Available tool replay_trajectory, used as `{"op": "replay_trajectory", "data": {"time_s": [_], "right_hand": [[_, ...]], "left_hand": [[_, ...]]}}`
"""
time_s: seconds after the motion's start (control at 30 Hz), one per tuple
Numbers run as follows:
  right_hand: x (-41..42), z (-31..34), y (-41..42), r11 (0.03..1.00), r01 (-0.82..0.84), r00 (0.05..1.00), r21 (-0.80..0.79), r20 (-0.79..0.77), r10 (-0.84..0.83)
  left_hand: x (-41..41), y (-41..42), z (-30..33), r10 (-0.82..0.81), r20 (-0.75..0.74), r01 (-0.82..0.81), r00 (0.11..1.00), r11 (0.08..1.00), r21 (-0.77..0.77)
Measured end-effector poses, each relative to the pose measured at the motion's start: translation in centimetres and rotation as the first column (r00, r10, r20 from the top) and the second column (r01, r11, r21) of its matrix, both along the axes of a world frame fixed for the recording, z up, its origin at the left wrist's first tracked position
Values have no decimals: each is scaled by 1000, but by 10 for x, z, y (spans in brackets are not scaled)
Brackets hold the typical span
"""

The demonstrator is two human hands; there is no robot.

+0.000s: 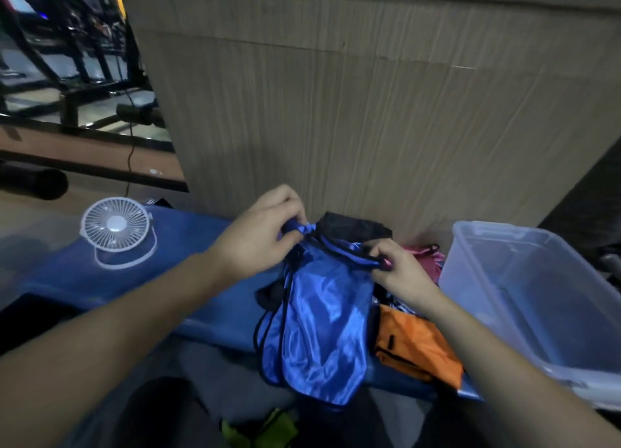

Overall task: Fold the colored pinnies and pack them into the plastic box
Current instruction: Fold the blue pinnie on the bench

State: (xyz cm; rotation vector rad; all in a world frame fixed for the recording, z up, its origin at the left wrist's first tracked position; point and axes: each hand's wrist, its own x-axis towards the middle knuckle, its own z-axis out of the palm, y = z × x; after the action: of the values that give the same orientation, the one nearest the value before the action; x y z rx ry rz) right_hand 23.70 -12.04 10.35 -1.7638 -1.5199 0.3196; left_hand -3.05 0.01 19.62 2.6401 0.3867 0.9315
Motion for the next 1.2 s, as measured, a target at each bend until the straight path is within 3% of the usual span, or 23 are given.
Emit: {"op": "replay_trajectory", "data": {"time_s": [0.27,0.4,0.6,0.87,0.97,1.03,1.1,1.2], "right_hand": [[-17,-45,-37,969,-148,956,-198,224,192],[-18,-54,-45,946,-126,919,-300,323,225],[-21,-66,-48,927,-116,872,-355,411,267],[-22,-69,-52,932,25,740,-360,633,225],[-18,-66,-53,916,7,717,-402,640,276],[-16,-59,-49,915,1,754,-403,601,264],[-12,-51,-38,962,43,830,-270,545,116],[1,-44,-9,967,230,859,-112,490,-147]], "left_hand": [[-49,-65,-91,14,-137,-7,990,999,52],[-52,-82,-141,36,-287,3,957,991,134],[-48,-90,-189,75,-399,-4,914,984,176],[-45,-100,-242,127,-624,-32,771,986,162],[-48,-100,-240,106,-599,-99,794,994,45],[-44,-90,-223,97,-517,-170,851,981,-95],[-33,-69,-199,151,-368,-218,917,965,-146],[-5,-17,-168,287,-153,-312,946,933,-178]]}}
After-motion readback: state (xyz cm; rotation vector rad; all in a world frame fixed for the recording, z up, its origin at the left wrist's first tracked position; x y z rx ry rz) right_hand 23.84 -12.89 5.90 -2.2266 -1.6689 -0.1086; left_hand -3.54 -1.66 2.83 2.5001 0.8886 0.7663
